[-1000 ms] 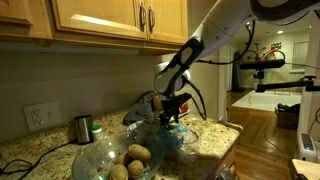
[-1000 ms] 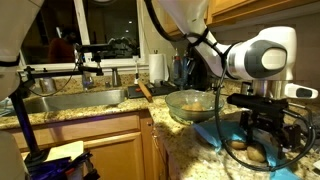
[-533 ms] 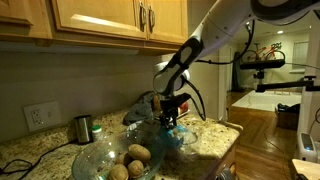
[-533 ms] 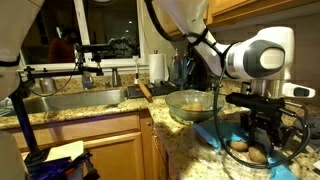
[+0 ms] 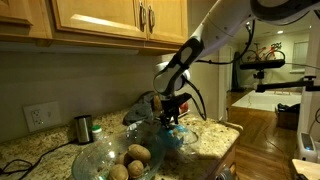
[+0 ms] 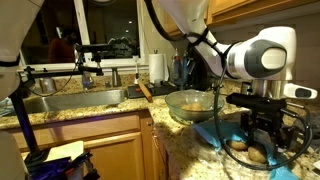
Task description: Pick a potato from the bag and place it in the glass basin
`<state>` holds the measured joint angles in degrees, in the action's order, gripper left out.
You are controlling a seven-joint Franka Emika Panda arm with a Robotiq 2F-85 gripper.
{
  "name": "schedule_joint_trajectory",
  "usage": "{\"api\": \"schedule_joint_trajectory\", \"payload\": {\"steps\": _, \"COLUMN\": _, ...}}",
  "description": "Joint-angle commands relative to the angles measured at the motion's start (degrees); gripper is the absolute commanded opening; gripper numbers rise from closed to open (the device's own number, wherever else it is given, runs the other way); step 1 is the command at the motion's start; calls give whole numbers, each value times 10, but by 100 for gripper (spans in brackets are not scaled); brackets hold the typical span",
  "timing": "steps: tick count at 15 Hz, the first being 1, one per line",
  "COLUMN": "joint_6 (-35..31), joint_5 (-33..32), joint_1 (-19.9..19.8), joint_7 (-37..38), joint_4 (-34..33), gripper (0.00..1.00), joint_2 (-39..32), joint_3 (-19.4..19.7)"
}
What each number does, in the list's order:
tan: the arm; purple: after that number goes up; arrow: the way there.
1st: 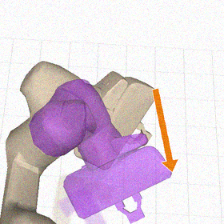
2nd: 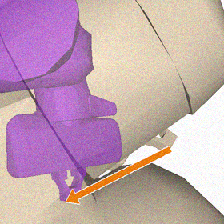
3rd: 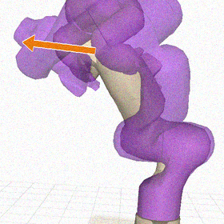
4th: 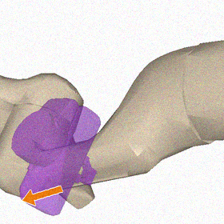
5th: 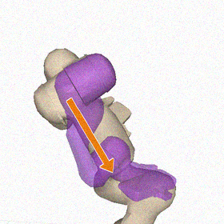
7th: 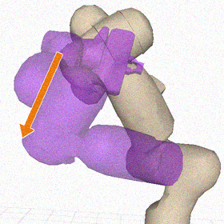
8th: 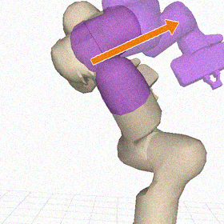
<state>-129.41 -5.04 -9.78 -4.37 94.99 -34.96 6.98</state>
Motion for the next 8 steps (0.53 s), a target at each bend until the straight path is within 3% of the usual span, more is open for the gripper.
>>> {"api": "schedule_joint_trajectory", "payload": {"steps": 1, "joint_6": 21, "joint_5": 2, "joint_1": 2, "joint_7": 10, "joint_4": -2, "gripper": 71, "joint_2": 3, "joint_3": 2}}
{"api": "schedule_joint_trajectory", "payload": {"steps": 2, "joint_6": 21, "joint_5": 2, "joint_1": 2, "joint_7": 9, "joint_4": -1, "gripper": 53, "joint_2": 3, "joint_3": 2}}
{"api": "schedule_joint_trajectory", "payload": {"steps": 8, "joint_6": 16, "joint_5": 1, "joint_1": 2, "joint_7": 4, "joint_4": 3, "gripper": 16, "joint_2": 8, "joint_3": -3}}
